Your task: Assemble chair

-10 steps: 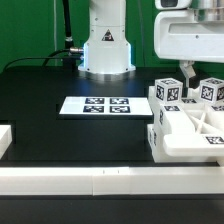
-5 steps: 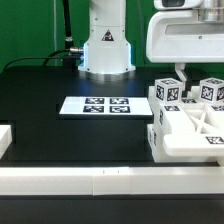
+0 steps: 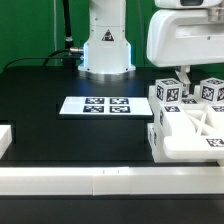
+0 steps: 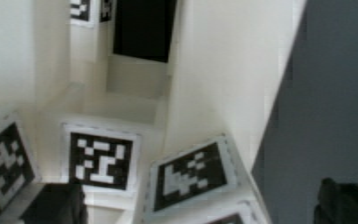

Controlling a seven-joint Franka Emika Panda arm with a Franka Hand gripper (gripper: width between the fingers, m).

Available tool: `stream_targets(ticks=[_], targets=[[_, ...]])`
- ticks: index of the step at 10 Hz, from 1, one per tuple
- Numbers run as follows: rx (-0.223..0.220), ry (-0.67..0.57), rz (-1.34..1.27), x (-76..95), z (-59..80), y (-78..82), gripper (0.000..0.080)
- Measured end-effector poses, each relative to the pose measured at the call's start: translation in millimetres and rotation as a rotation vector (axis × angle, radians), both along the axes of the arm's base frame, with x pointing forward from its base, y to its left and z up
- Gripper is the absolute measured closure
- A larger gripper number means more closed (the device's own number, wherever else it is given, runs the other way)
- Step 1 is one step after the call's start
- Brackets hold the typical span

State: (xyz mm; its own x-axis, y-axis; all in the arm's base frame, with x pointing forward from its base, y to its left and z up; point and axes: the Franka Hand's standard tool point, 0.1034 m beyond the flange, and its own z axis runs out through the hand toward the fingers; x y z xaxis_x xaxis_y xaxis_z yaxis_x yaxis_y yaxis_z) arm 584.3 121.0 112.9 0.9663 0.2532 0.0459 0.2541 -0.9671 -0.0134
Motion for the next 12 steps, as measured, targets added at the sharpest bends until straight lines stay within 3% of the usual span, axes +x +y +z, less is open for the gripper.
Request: stream_targets(ticks=[4,6,10,12], targets=[[-0.006,-0.002,0.084,0.2,-0.1,-1.4,0.0173],[-0.006,-0.002,0.084,0.2,-0.1,-1.4,0.0518],[-0.004,-0.001,0.054,0.1,-0.2,-1.5,0.0515],[0.012,0.005,-0.141,0.2,-0.3,-2.5,0.0515]])
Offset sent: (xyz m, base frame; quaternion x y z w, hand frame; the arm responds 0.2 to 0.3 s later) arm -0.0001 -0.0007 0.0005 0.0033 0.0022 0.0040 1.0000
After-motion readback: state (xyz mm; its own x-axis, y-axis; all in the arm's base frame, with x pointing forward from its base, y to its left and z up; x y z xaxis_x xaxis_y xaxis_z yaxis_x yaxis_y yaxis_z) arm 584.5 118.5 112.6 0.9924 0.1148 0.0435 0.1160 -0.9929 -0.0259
